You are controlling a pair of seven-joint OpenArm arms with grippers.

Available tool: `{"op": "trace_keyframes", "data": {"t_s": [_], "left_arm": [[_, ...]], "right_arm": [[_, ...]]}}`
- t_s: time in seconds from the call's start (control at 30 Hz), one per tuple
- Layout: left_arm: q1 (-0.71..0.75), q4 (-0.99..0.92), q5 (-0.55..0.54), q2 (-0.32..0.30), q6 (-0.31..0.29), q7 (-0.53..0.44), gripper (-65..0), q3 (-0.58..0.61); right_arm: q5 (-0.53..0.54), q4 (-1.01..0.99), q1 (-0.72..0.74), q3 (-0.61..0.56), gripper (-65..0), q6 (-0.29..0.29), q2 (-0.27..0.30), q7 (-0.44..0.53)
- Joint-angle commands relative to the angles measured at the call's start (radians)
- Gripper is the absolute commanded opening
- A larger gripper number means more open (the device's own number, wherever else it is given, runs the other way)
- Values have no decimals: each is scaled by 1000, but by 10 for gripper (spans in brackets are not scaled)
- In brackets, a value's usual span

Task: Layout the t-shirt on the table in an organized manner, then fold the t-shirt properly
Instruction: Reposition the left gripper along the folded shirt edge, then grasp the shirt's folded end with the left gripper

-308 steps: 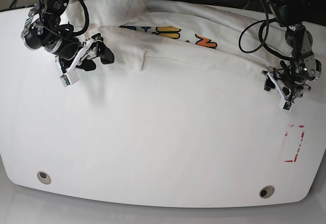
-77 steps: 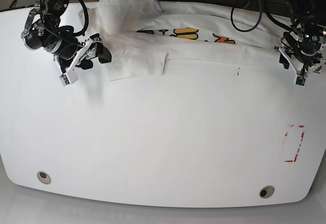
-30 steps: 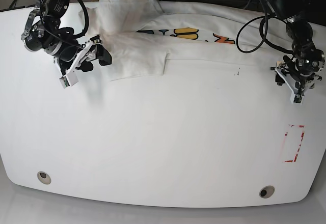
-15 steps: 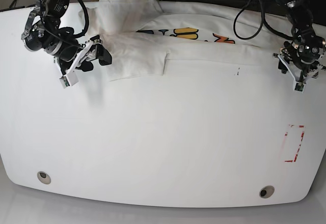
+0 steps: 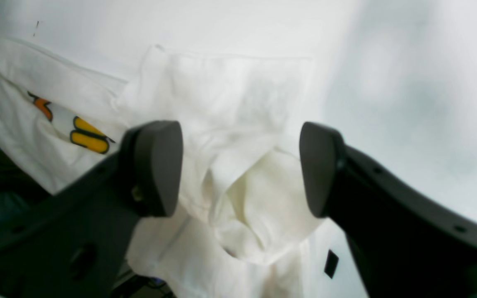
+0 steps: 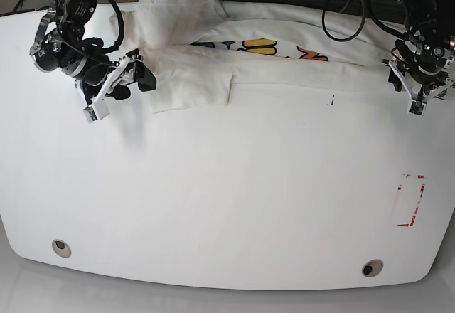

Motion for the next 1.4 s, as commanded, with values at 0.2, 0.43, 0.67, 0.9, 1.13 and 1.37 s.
{"op": "trace_keyframes", "data": {"t_s": [0.2,0.43,0.67,0.9,1.13,1.37], "left_arm": [[21,21,0,-14,1,-13,-276,-56],[76,21,0,-16,1,-13,-276,-79],[96,18,1,-19,-77,-15,-276,-128],[98,16,4,-24,-108,-15,-276,-182],[95,21,-2,-54,-121,-13,-276,-194],[27,21,-2,-51,-121,-12,-276,-206]], "right_arm": [[25,15,6,7,-225,3,14,16],[25,15,6,8,-225,3,14,16],[25,15,8,8,-225,3,16,16],[25,15,8,8,-225,3,16,16],[25,15,9,8,-225,3,16,16],[25,15,9,8,-225,3,16,16]]}}
